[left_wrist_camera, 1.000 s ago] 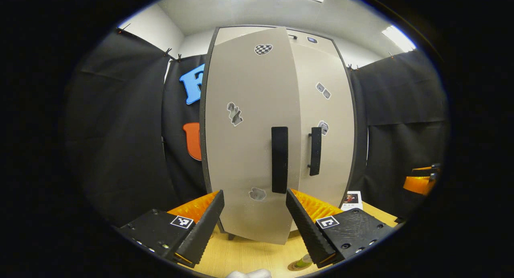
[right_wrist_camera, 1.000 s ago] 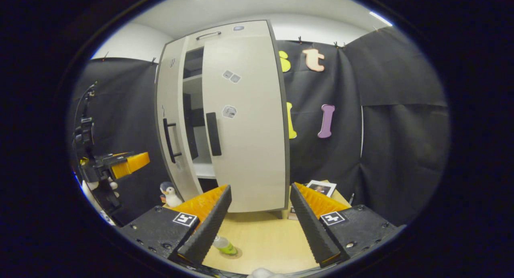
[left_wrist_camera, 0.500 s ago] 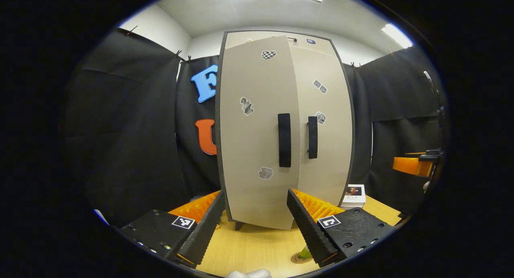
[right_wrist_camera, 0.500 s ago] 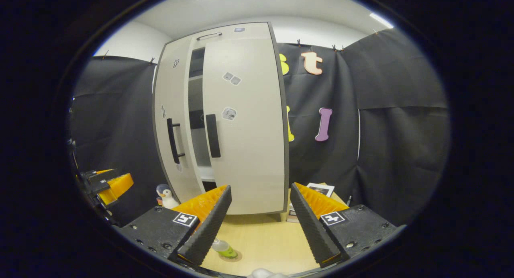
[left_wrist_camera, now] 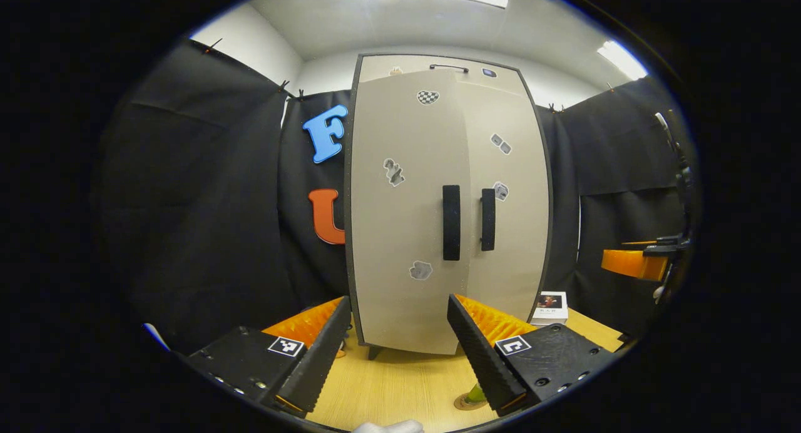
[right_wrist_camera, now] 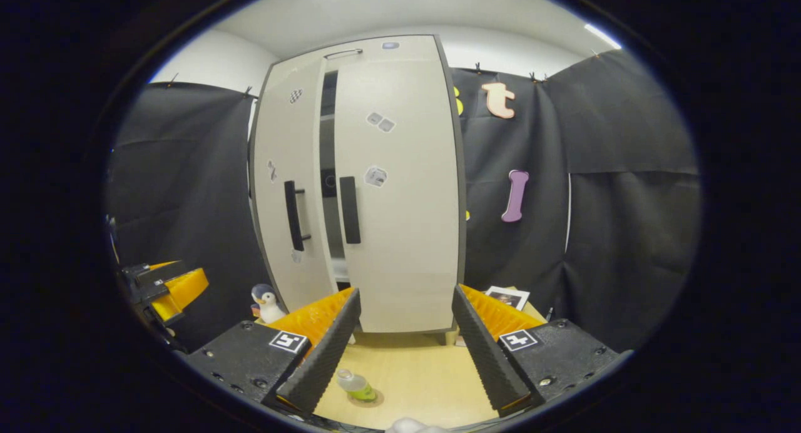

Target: Grasp the bottle in the cabinet with the left hand and place it on the coaster, then close the right door with the right hand and the left door with the left hand.

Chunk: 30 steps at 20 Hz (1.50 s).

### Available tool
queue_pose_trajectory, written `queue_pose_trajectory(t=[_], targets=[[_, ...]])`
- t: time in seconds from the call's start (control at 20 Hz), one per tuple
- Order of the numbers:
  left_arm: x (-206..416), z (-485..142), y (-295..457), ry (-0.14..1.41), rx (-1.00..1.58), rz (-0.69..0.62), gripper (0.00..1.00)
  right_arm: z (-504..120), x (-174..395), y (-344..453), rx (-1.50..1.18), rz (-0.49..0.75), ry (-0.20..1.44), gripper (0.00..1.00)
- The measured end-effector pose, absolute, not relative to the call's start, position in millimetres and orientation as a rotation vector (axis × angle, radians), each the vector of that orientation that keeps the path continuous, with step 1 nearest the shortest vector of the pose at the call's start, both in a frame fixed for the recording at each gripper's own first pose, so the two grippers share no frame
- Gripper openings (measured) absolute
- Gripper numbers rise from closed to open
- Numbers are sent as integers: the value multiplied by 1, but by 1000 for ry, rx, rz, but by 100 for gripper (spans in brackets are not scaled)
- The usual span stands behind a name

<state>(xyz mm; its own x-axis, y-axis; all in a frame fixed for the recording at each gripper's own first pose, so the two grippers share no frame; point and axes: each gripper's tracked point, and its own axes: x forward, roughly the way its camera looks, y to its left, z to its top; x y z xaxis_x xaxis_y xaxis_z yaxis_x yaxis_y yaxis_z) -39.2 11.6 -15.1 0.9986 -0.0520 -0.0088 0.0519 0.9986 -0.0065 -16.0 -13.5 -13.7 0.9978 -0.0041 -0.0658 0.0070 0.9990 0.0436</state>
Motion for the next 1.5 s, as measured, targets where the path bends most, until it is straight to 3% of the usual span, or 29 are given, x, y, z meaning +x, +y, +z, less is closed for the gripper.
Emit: queue_pose_trajectory(t=[1.5], targets=[[-30,-28,36,55,-32,-14,95,-13,-17,-14,7,-10,51,97]])
